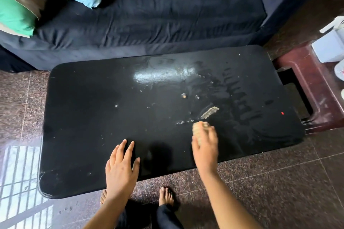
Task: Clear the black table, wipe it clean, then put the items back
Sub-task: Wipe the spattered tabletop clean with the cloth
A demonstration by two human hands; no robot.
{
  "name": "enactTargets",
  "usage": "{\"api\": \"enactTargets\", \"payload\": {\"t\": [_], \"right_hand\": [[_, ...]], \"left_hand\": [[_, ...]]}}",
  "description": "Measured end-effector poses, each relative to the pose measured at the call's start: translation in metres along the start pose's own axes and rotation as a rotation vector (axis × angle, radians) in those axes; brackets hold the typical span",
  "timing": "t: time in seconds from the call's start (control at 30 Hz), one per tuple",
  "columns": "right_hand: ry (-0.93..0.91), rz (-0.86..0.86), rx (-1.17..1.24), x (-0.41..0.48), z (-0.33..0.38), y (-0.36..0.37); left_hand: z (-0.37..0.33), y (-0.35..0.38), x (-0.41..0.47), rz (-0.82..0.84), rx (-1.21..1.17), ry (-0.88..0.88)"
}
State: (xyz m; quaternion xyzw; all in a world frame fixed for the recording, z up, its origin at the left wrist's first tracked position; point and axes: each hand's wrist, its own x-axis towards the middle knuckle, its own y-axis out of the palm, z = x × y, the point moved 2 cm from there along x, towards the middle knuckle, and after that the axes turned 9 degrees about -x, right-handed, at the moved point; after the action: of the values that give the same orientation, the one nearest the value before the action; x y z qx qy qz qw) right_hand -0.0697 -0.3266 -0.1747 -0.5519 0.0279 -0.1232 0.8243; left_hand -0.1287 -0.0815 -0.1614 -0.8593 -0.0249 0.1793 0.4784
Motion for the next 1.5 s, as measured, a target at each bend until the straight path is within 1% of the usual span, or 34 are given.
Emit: {"api": "enactTargets", "payload": {"t": [0.07,0.1,0.13,0.17,0.27,0.3,0.33,0.37,0.4,0.43,0.5,0.53,0.57,0.6,0.63,0.7,0.73,0.77,0.83,0.87,0.97,1.0,1.03,1.07,1.13,1.2,1.23,1.27,1.3,1.33,1.37,1.43,1.47,1.5], "right_hand": [[0.229,-0.012,-0.044,0.011,-0.003,0.007],[0.242,-0.013,-0.071,0.010,0.009,0.013],[0.159,-0.013,-0.086,0.008,0.027,0.019],[-0.005,0.013,-0.076,0.004,0.048,0.026],[-0.641,0.267,-0.030,-0.007,0.087,0.044],[-0.754,0.315,-0.030,0.003,0.086,0.044],[-0.779,0.300,-0.026,0.017,0.080,0.042],[-0.712,0.227,-0.025,0.032,0.069,0.039],[-0.559,0.132,-0.046,0.048,0.057,0.036],[-0.345,0.053,-0.074,0.064,0.044,0.032],[0.079,-0.008,-0.092,0.084,0.034,0.034],[0.198,-0.013,-0.091,0.087,0.044,0.042],[0.193,-0.023,-0.099,0.087,0.062,0.047],[0.061,-0.019,-0.104,0.084,0.084,0.055],[-0.148,0.028,-0.086,0.079,0.109,0.065],[-0.608,0.223,-0.027,0.064,0.148,0.084],[-0.763,0.314,-0.005,0.061,0.158,0.088],[-0.826,0.353,0.011,0.069,0.158,0.088],[-0.706,0.252,-0.011,0.100,0.141,0.079],[-0.554,0.170,-0.051,0.118,0.127,0.074],[0.091,0.032,-0.043,0.155,0.090,0.063],[0.207,0.020,-0.069,0.157,0.093,0.067],[0.218,0.015,-0.111,0.157,0.106,0.074],[0.133,0.017,-0.138,0.153,0.124,0.081],[-0.229,0.092,-0.111,0.141,0.162,0.094],[-0.640,0.298,-0.024,0.132,0.189,0.098],[-0.793,0.393,-0.002,0.137,0.190,0.097],[-0.881,0.393,-0.012,0.147,0.186,0.093],[-0.880,0.302,-0.028,0.159,0.177,0.092],[-0.743,0.199,-0.034,0.173,0.162,0.090],[-0.491,0.109,-0.026,0.187,0.147,0.089],[0.027,0.042,-0.059,0.202,0.124,0.087],[0.163,0.052,-0.105,0.205,0.127,0.091],[0.217,0.063,-0.141,0.207,0.135,0.094]], "left_hand": [[0.001,0.000,0.001,0.039,0.051,0.002],[0.001,0.001,0.001,0.052,0.065,0.002],[0.001,0.000,0.001,0.055,0.079,0.007],[0.001,0.000,0.001,0.056,0.091,0.013],[0.003,-0.003,0.007,0.065,0.126,0.024],[0.005,-0.005,0.011,0.054,0.130,0.008],[0.006,-0.009,0.017,0.050,0.124,-0.023],[0.005,-0.013,0.025,0.061,0.113,-0.052],[0.005,-0.017,0.035,0.072,0.108,-0.070],[0.003,-0.022,0.049,0.081,0.111,-0.084],[-0.002,-0.034,0.078,0.129,0.101,-0.142],[-0.005,-0.038,0.091,0.161,0.092,-0.178],[-0.007,-0.041,0.101,0.190,0.086,-0.213],[-0.009,-0.042,0.108,0.213,0.090,-0.239],[-0.009,-0.043,0.112,0.229,0.101,-0.258],[-0.010,-0.043,0.114,0.240,0.124,-0.266],[-0.010,-0.044,0.113,0.238,0.131,-0.262],[-0.010,-0.044,0.112,0.236,0.140,-0.256],[-0.011,-0.045,0.111,0.237,0.149,-0.252],[-0.011,-0.046,0.113,0.238,0.154,-0.252],[-0.012,-0.048,0.113,0.249,0.172,-0.239],[-0.013,-0.048,0.112,0.253,0.174,-0.242],[-0.012,-0.049,0.112,0.258,0.177,-0.244],[-0.013,-0.049,0.112,0.266,0.182,-0.247],[-0.015,-0.050,0.113,0.274,0.201,-0.246],[-0.017,-0.054,0.115,0.281,0.216,-0.237],[-0.018,-0.056,0.117,0.282,0.209,-0.233],[-0.018,-0.058,0.119,0.278,0.192,-0.232],[-0.017,-0.061,0.121,0.267,0.161,-0.230],[-0.016,-0.064,0.124,0.242,0.119,-0.227],[-0.012,-0.069,0.126,0.205,0.075,-0.223],[-0.005,-0.076,0.131,0.123,0.019,-0.197],[0.003,-0.081,0.133,0.092,0.013,-0.181],[0.010,-0.084,0.133,0.073,0.018,-0.167]]}}
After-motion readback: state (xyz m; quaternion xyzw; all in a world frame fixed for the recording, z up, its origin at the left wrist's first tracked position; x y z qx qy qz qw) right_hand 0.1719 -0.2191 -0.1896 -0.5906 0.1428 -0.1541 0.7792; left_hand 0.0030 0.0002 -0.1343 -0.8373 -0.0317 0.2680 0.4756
